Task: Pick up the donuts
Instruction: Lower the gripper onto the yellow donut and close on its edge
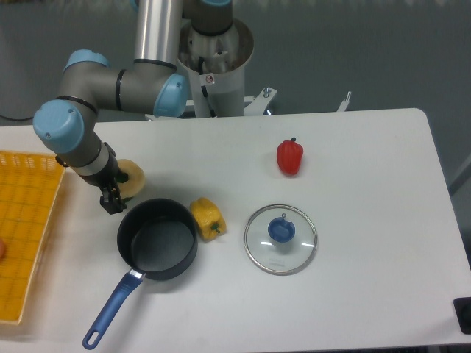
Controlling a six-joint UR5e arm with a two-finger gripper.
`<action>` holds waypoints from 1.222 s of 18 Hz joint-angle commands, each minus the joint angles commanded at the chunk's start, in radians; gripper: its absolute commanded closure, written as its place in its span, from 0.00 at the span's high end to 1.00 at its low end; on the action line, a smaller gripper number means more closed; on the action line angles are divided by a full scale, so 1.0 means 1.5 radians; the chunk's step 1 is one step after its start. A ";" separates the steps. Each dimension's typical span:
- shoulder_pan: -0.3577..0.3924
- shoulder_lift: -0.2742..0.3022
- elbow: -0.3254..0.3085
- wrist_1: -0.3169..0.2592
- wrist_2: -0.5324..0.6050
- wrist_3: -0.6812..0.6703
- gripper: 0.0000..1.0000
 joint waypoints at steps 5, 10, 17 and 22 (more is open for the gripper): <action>-0.003 0.004 -0.001 -0.026 0.000 -0.013 0.59; -0.004 0.004 0.002 -0.033 -0.001 -0.030 0.35; 0.007 0.009 0.025 -0.081 -0.002 -0.045 0.23; 0.024 0.021 0.055 -0.130 -0.005 -0.044 0.23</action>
